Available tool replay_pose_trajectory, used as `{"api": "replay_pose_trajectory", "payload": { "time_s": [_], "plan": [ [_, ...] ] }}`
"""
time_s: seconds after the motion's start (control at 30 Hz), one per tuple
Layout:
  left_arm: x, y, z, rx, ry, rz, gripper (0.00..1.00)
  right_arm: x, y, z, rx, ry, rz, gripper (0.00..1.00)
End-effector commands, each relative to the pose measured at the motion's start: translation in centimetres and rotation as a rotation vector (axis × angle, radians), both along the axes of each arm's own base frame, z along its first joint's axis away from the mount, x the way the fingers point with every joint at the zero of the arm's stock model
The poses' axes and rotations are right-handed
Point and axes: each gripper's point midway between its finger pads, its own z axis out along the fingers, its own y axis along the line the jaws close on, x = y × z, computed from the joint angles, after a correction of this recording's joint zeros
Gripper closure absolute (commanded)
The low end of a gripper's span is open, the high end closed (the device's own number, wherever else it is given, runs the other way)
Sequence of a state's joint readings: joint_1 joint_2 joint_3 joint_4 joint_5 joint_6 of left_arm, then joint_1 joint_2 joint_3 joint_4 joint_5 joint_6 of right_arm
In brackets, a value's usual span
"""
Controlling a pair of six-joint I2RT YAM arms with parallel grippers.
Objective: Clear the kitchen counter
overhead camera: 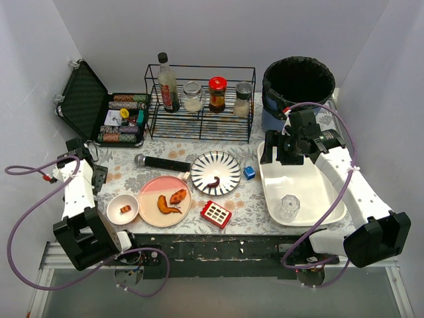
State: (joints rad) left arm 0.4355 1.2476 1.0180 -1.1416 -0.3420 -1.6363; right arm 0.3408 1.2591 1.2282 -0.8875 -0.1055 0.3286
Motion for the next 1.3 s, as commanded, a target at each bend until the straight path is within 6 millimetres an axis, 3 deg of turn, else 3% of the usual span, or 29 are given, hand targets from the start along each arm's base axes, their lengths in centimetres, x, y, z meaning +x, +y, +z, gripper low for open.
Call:
{"api": "replay_pose_trajectory", "payload": {
  "time_s": [0.0, 0.2, 0.5, 0.93, 1.13, 1.27],
  "plan": [
    [-0.4, 0.6, -0.5, 0.003, 0.014, 0.014, 0.02, 0.6, 0.6, 0.9, 0.023, -0.039, 0.024, 0.10],
    [-0.9, 0.9, -1.2, 0.004, 0.005, 0.036, 0.04, 0.4, 1.0, 0.5, 0.041, -0.020, 0.032, 0.11],
    [-1.0, -0.1, -3.2, -0.061, -0.009, 0.051, 0.22, 0.4, 0.9, 0.7, 0.036, -0.024, 0.028, 0.12],
    [-1.9, 1.2, -2.3, 0.026, 0.002, 0.092, 0.53, 0.1, 0.7, 0.2, 0.031, -0.024, 0.027, 0.12],
    [-2.3, 1.1, -2.5, 0.025, 0.012, 0.100, 0.73, 0.0, 0.6, 0.1, 0.027, -0.025, 0.028, 0.12],
    [-2.3, 0.9, -2.8, 0.013, 0.015, 0.097, 0.80, 0.0, 0.6, 0.1, 0.025, -0.027, 0.030, 0.12]
  ]
}}
